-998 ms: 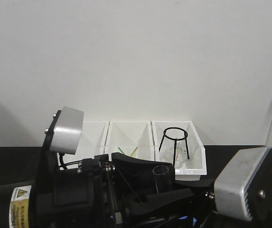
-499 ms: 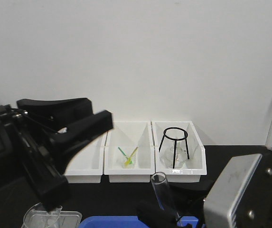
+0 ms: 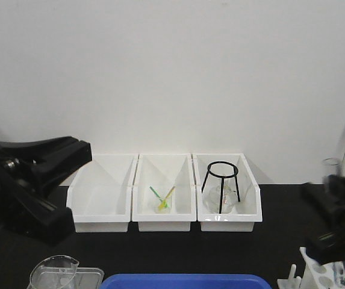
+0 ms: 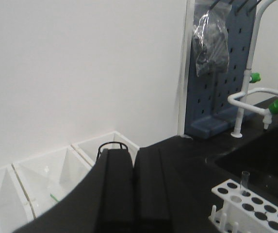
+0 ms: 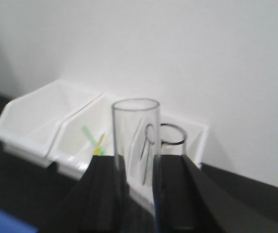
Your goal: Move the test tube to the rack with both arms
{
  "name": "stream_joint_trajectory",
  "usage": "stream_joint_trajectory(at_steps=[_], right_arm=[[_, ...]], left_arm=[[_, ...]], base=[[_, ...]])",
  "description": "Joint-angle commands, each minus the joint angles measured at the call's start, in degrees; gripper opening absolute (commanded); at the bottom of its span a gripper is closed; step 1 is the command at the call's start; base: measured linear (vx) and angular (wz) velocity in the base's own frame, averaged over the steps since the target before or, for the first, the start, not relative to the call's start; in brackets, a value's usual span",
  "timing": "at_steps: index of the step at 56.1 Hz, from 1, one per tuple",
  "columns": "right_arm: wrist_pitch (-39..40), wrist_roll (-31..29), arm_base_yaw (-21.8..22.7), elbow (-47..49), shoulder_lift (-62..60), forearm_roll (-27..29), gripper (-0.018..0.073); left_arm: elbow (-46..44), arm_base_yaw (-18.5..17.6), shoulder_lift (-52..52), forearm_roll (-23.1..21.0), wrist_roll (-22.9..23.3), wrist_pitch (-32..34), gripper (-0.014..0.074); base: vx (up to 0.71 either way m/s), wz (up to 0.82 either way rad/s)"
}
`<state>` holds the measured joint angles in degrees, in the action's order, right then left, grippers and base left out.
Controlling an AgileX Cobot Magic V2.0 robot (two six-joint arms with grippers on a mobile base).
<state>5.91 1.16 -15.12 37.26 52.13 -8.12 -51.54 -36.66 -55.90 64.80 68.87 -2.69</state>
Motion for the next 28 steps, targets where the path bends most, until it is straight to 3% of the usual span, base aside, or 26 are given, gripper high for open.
stream_joint_trajectory(at_steps=[1,6,14,28], right_arm=[[18.51,2.15,8.12,-3.75,-3.26,1.18,-0.0008],[31.82,5.22,15.26,-11.02,-4.65,2.25,-0.0008],[43.74,12.17,22.15,-19.54,-3.75,2.25,-0.0008],[58.39,14.33,23.24,-24.71,3.4,1.22,-0.0008]], left_arm=[[0.1,-0.34,0.84,-0.5,-0.05,1.33,-0.0008],[1.42,-0.34,0.84,-0.5,-0.05,1.43,-0.0008],[2.26,-0.34,0.84,-0.55,-0.05,2.36,-0.0006],[2.26,-0.34,0.84,-0.5,-0.05,3.49,-0.0006]], base=[[0.0,0.0],[0.0,0.0],[0.0,0.0],[0.0,0.0]])
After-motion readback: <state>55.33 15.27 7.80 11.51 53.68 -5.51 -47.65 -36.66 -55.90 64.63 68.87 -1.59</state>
